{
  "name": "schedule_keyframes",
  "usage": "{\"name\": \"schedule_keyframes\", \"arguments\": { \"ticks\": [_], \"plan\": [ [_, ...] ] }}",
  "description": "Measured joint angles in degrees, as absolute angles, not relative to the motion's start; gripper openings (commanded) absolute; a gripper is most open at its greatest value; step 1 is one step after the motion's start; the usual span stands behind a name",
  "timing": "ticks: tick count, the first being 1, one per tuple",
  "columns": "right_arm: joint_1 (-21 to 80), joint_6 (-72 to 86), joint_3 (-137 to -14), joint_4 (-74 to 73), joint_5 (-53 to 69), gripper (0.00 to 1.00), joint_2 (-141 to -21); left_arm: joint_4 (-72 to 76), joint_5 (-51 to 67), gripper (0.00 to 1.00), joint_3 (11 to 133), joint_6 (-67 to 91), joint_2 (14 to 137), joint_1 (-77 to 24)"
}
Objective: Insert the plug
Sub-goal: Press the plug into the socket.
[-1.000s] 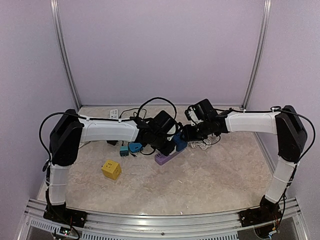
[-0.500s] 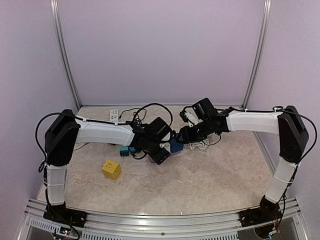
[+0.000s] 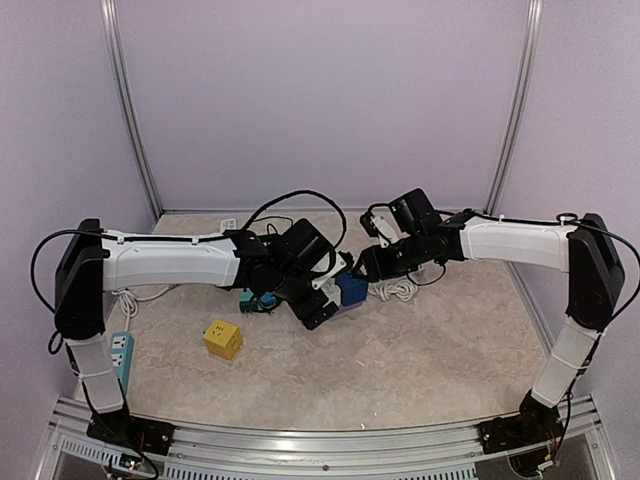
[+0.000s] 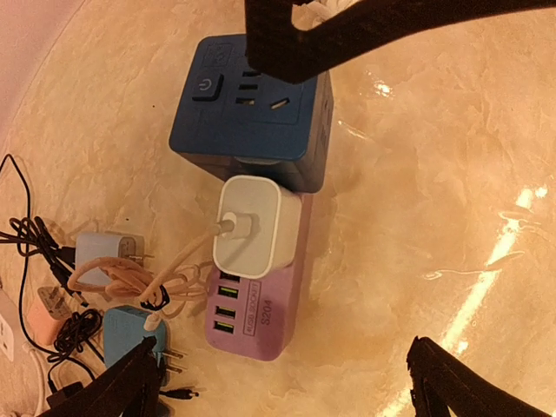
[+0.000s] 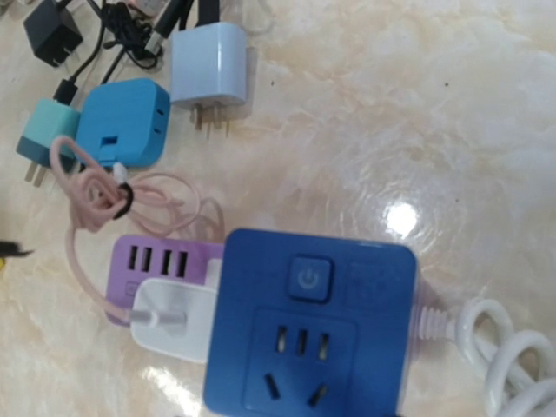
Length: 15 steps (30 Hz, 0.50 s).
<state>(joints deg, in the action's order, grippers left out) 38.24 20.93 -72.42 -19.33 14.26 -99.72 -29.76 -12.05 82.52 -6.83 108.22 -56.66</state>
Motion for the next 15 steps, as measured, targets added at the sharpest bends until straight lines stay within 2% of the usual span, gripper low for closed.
{"name": "schedule_keyframes", "arguments": {
  "ticks": [10, 15],
  "plan": [
    [38.24, 18.83, -72.73, -20.36, 13.82, 0.52, -98.04, -35.92, -10.70, 0.97, 77.38, -5.02, 94.37, -56.53],
    [38.24, 18.11, -73.30, -20.82, 13.65, 0.53, -96.90, -37.89, -14.44, 0.92, 71.55, 0.34, 85.52, -52.73]
  ]
}}
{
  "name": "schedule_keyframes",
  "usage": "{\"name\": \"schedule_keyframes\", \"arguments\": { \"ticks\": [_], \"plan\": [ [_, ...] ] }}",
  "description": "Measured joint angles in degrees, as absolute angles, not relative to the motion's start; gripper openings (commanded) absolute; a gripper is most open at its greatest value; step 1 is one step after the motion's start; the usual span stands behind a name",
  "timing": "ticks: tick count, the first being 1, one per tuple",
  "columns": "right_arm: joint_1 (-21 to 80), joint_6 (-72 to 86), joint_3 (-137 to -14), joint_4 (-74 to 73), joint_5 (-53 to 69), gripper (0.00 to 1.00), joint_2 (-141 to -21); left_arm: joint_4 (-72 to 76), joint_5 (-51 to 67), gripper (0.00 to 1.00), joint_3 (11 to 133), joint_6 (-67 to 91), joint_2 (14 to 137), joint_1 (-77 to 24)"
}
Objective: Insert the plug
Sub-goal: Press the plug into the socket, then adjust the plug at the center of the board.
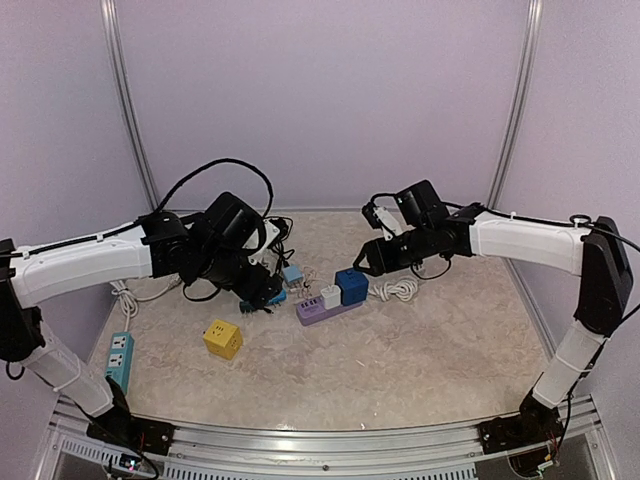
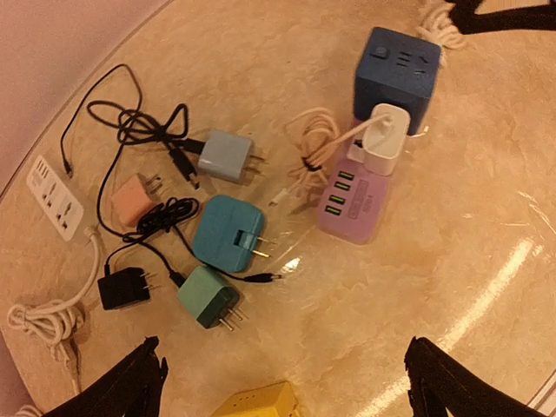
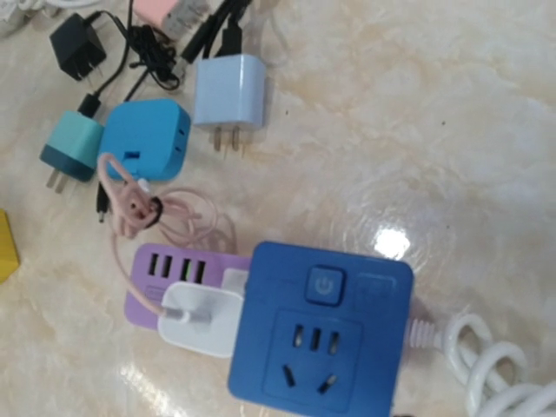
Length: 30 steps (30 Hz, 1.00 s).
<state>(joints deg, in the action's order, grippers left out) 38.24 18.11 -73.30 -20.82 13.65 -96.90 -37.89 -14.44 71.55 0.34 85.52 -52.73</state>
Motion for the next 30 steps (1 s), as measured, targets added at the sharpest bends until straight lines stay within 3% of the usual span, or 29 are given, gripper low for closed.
{"name": "schedule_keyframes", "arguments": {
  "ticks": [3, 8, 16, 23, 30],
  "plan": [
    [38.24, 17.96, -73.30, -21.17, 13.06, 0.53, -95.66, -37.63, -17.26, 0.84, 69.25, 5.21, 83.66, -46.76],
    [38.24, 18.37, -73.14, -21.21, 12.08, 0.53, -92.62, -33.63, -27.29, 0.88, 66.04, 22.00, 85.62, -38.52],
    [38.24, 19.20, -71.18, -21.21, 10.66, 0.53, -90.00, -29.87, -41.10, 0.83, 66.11, 44.23, 95.37, -42.52],
    [38.24, 19.20, -68.93, -21.45, 9.76, 0.54, -89.76, -24.95, -35.97, 0.73, 66.43, 49.21, 107.13, -40.42],
    [38.24, 19.14, -68.90, -21.61, 9.19, 0.54, -89.76, -18.96, -27.88, 0.63, 66.59, 47.75, 110.61, -38.33]
  ]
}}
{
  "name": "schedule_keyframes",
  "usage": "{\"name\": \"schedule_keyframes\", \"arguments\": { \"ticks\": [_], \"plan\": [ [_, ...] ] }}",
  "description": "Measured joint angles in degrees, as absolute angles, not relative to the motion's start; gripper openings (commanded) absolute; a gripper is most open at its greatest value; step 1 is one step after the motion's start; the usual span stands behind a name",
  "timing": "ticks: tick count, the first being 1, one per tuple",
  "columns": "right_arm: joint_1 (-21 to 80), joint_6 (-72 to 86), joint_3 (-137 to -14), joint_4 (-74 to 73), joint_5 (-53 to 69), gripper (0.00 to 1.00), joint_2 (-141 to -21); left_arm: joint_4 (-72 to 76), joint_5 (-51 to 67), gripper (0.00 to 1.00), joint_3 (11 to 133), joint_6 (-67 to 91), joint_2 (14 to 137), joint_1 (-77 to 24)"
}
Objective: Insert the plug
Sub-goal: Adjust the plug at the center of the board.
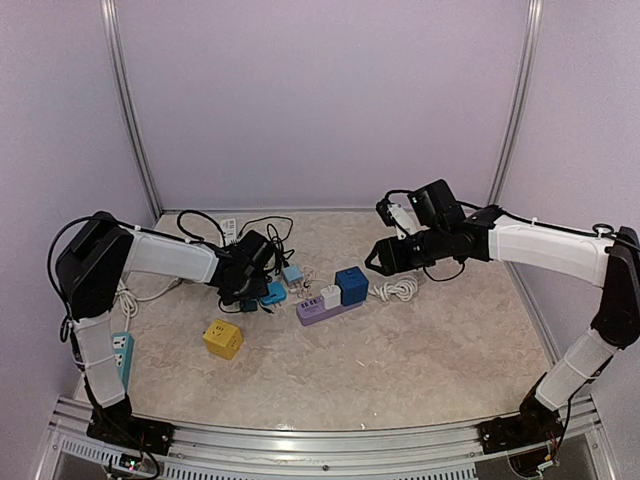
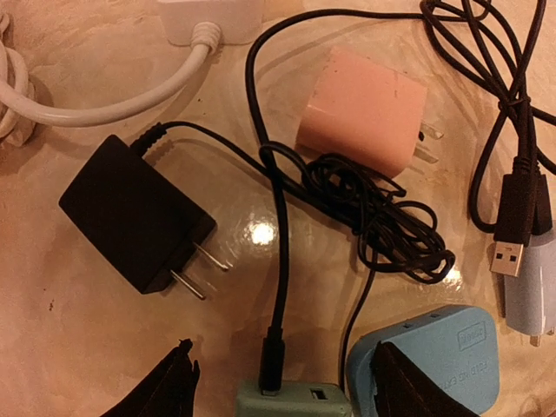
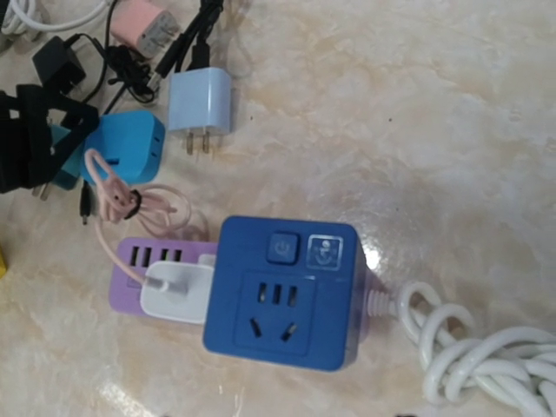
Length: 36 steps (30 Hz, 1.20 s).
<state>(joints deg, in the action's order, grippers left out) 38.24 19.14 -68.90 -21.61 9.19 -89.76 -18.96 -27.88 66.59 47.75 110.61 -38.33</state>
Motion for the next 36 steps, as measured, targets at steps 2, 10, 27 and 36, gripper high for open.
{"name": "schedule_keyframes", "arguments": {
  "ticks": [2, 10, 27, 36],
  "plan": [
    [38.24, 19.14, -68.90, -21.61, 9.10, 0.54, -89.76, -17.93, -26.83, 0.59, 66.72, 47.46, 110.91, -38.30],
    [38.24, 19.14, -68.90, -21.61, 8.99, 0.54, -89.76, -17.08, -25.50, 0.59, 66.76, 47.37, 111.04, -38.46],
    [38.24, 19.11, -68.90, -21.61, 9.19, 0.54, -89.86, -21.08, -26.96, 0.49, 61.65, 46.28, 107.44, -39.31],
    [38.24, 19.09, -68.90, -21.61, 9.21, 0.54, -90.11, -20.86, -26.30, 0.50, 60.80, 43.44, 107.44, -38.59]
  ]
}}
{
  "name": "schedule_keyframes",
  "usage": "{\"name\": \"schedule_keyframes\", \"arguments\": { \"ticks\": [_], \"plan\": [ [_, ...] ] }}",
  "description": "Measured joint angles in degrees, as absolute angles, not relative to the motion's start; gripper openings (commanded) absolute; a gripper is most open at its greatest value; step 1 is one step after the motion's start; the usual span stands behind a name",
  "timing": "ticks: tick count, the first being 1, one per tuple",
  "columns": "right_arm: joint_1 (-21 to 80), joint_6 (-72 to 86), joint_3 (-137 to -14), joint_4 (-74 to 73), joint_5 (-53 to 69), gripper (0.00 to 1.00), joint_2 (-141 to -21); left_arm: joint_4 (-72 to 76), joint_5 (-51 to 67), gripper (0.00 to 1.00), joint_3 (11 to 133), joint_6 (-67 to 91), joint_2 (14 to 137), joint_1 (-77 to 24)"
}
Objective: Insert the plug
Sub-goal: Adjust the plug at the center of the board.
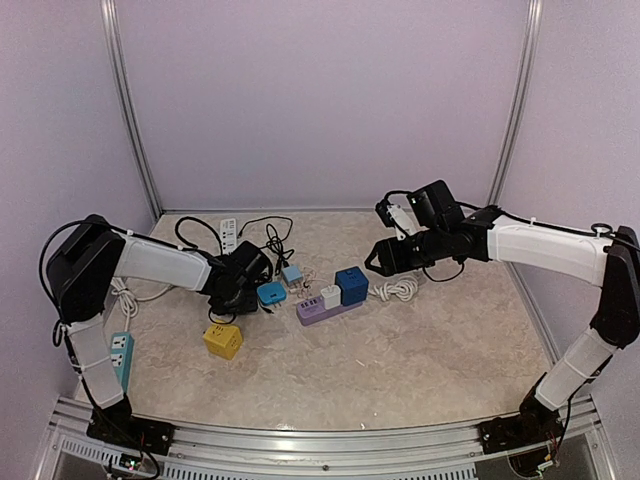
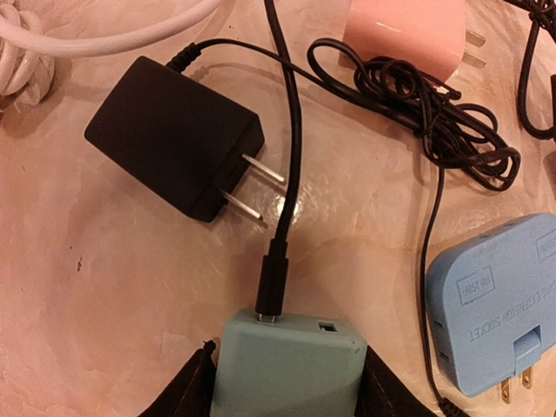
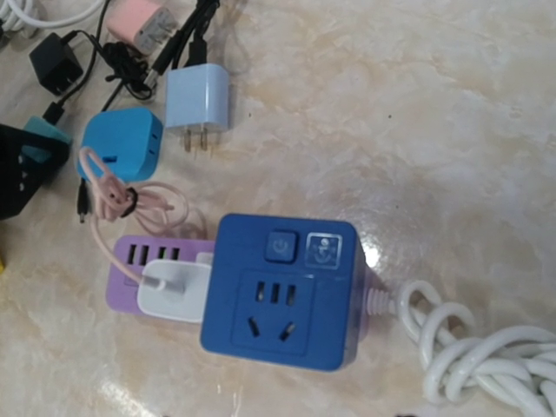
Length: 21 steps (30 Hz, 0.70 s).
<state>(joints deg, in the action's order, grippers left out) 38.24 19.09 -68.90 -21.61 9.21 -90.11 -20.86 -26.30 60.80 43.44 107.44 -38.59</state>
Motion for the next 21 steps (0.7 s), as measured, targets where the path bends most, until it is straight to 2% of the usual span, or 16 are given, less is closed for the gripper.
{"name": "schedule_keyframes", "arguments": {
  "ticks": [5, 8, 10, 13, 14, 21],
  "plan": [
    [38.24, 19.09, -68.90, -21.61, 9.21, 0.54, -90.11, -19.79, -25.32, 0.50, 60.69, 41.60, 107.44, -37.65],
    [38.24, 19.11, -68.90, -21.61, 9.21, 0.54, -90.11, -19.29, -25.26, 0.44, 60.58, 40.58, 107.44, -37.56],
    [38.24, 19.09, -68.90, -21.63, 9.21, 0.54, -90.11, -19.07, -25.17, 0.32, 60.58, 39.94, 107.50, -37.50],
    [38.24, 19.09, -68.90, -21.63, 9.21, 0.54, -90.11, -18.09, -24.73, 0.06, 60.58, 38.76, 107.66, -37.19],
    [38.24, 19.09, -68.90, -21.65, 9.19, 0.54, -90.11, -17.87, -24.71, 0.00, 60.58, 38.50, 107.68, -37.12],
    [38.24, 18.94, -68.90, -21.87, 9.13, 0.54, -90.11, -16.84, -25.69, 0.00, 60.01, 35.20, 107.50, -37.06]
  ]
}}
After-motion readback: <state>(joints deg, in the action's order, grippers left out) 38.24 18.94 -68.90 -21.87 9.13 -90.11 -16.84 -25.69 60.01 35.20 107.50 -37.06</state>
